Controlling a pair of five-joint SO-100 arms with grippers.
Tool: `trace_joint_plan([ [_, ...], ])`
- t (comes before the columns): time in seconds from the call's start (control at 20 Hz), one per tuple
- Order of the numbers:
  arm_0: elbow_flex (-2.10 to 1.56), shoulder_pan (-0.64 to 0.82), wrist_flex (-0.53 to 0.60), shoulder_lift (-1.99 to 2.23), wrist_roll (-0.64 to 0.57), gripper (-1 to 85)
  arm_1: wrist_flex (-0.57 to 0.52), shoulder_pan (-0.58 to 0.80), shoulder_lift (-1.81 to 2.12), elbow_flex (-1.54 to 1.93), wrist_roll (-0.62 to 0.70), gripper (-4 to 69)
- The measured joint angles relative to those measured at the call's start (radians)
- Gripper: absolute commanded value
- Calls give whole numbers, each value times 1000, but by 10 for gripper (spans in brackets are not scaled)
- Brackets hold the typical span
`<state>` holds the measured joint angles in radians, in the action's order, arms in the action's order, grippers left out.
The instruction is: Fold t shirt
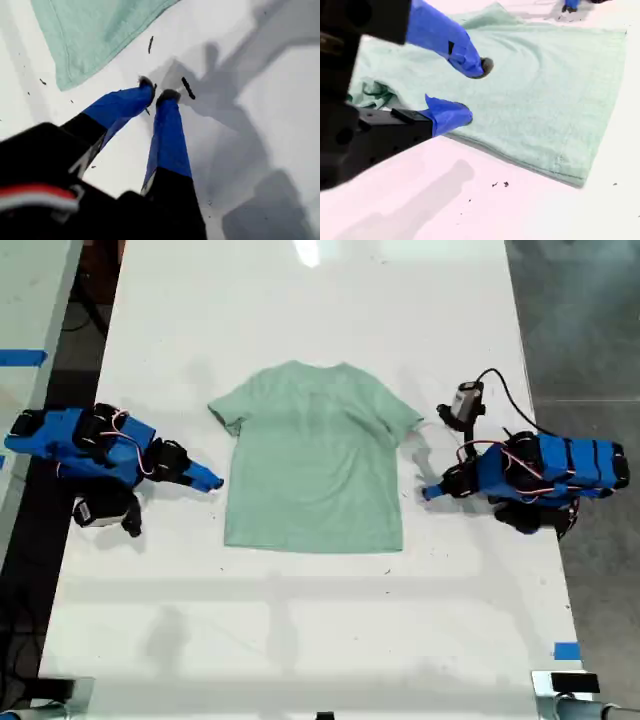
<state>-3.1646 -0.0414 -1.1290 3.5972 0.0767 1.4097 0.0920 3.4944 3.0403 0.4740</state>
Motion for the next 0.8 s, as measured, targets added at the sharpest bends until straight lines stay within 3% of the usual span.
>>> trace_joint_plan([
  [0.35, 0, 0, 0, 0, 0, 113, 0, 12, 0, 2, -11, 59],
  [0.45, 0, 0, 0, 0, 0, 113, 0, 14, 0, 2, -11, 20],
  [0.6, 0, 0, 0, 0, 0, 113, 0, 17, 0, 2, -11, 20],
  [0.8, 0, 0, 0, 0, 0, 113, 0, -21, 0, -2, -97, 19],
])
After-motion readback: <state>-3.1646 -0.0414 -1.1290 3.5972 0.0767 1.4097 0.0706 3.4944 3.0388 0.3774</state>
